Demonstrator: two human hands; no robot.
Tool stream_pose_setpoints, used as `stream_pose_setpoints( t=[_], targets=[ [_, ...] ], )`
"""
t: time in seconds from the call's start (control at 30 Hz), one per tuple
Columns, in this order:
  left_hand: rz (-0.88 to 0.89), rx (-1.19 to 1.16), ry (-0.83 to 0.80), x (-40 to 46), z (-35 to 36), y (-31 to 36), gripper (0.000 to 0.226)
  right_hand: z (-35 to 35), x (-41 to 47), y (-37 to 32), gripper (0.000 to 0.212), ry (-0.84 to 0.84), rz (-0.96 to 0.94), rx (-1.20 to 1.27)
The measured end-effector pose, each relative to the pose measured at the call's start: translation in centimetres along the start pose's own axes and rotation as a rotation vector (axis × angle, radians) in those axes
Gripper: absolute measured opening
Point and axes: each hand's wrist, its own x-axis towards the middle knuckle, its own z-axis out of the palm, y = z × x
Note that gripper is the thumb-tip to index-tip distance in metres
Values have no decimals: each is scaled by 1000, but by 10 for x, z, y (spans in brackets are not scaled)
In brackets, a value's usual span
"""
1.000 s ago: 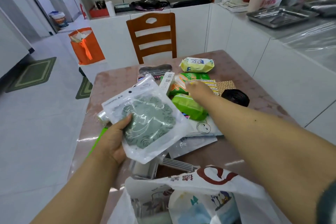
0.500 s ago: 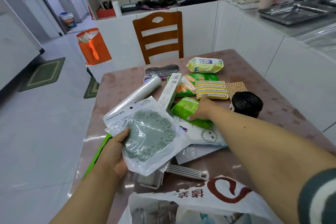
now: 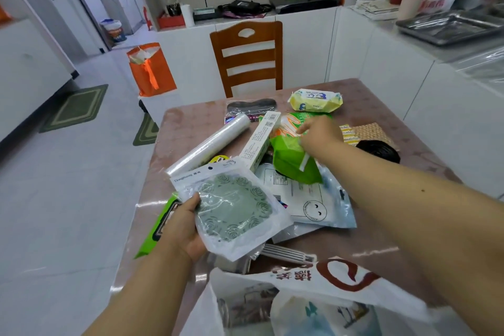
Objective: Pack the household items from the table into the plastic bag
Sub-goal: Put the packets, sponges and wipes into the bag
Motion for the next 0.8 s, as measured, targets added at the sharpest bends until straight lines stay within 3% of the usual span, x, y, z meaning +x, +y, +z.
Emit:
stream_pose_setpoints(
  t=[0.1,0.23,0.3,0.37,0.43,0.5,0.63,0.7,0.8],
  targets=[
    [-3,-30,-49,0,7,-2,41,-21,-36,-39,28,-25,-263,150],
    [55,-108,-228,-2,21,-5,61,-6,-102,-75,34,-253,-621,-20],
    [77,-119,-222,-2,23,-10,46,8,-120,-78,25,-368,-731,-35],
    [95,-99,-163,-4,21,-13,35,9,-110,-74,9,-447,-606,237],
    [104,-76,-112,-6,17,-11,38,8,-73,-52,12,-338,-367,445],
    [111,-59,-111,-9,13,-6,44,8,-38,-17,17,-243,-221,218],
    [76,-68,-92,-9,7,-2,52,24,-21,34,76,-545,-48,-357],
    [43,-60,-72,-6,3,-2,57,37,-20,36,82,-623,-30,-437],
    [42,-63,-58,-5,4,-4,54,51,-10,31,84,-608,-86,-537]
  ],
)
